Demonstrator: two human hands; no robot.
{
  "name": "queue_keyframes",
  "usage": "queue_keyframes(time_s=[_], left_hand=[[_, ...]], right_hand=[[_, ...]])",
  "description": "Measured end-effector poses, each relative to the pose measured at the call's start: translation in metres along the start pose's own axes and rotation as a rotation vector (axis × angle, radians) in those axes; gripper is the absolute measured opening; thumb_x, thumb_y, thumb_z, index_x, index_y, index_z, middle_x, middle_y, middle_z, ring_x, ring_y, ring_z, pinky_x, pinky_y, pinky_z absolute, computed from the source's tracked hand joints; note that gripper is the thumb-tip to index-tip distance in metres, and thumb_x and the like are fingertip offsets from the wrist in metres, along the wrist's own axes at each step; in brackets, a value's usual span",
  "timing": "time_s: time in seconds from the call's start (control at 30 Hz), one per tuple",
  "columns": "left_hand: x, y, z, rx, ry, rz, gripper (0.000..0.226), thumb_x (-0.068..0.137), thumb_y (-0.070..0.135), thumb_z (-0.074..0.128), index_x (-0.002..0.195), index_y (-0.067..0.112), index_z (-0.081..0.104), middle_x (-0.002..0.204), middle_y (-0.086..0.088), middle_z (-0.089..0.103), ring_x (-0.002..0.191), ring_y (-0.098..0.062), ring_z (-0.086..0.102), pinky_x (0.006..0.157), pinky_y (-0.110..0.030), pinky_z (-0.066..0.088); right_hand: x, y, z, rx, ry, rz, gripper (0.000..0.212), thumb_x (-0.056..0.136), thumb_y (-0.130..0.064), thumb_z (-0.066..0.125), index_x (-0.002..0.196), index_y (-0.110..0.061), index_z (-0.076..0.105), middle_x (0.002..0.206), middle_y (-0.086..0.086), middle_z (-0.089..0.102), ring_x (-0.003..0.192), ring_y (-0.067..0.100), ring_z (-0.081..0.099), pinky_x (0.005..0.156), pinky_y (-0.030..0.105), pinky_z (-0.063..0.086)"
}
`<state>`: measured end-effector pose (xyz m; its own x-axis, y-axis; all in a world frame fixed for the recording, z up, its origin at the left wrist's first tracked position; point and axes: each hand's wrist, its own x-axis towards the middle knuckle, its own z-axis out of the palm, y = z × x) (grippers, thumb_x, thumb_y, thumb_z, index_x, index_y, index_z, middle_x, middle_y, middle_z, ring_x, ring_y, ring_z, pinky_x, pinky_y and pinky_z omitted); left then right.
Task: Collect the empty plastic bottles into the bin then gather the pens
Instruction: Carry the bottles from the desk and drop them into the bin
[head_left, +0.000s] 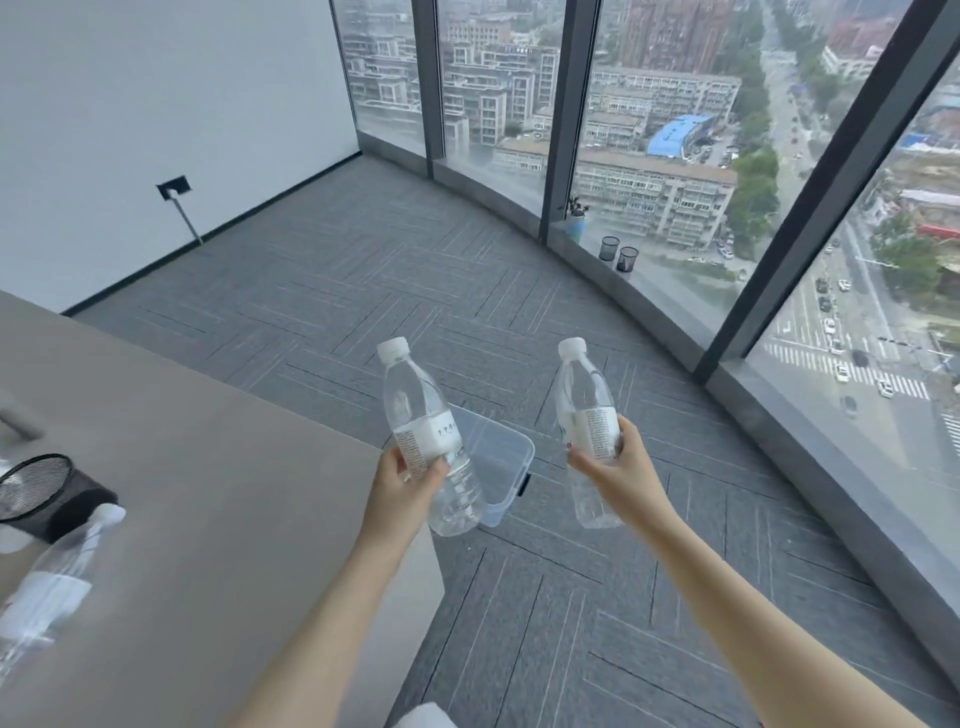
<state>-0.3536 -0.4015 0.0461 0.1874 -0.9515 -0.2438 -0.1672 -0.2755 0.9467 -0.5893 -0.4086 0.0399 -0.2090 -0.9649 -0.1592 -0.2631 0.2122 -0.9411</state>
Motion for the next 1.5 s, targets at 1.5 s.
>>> queue_keyframes(time_s=[1.5], left_hand=[[0.461, -0.253, 0.153, -0.028, 0.137, -0.948, 0.072, 0.090, 0.048, 0.043, 0.148, 0.023, 0.010, 0.154, -0.005, 0.023, 0.134, -0.032, 0.035, 0.107, -0.048, 0.035]], right_hand=[[0.503, 0.229, 0.176, -0.661, -0.502, 0.364, 0.073, 0.078, -0.042, 0.069, 0.139, -0.022, 0.033, 0.139, 0.000, 0.046, 0.115, 0.023, 0.055, 0.096, 0.046, 0.048]])
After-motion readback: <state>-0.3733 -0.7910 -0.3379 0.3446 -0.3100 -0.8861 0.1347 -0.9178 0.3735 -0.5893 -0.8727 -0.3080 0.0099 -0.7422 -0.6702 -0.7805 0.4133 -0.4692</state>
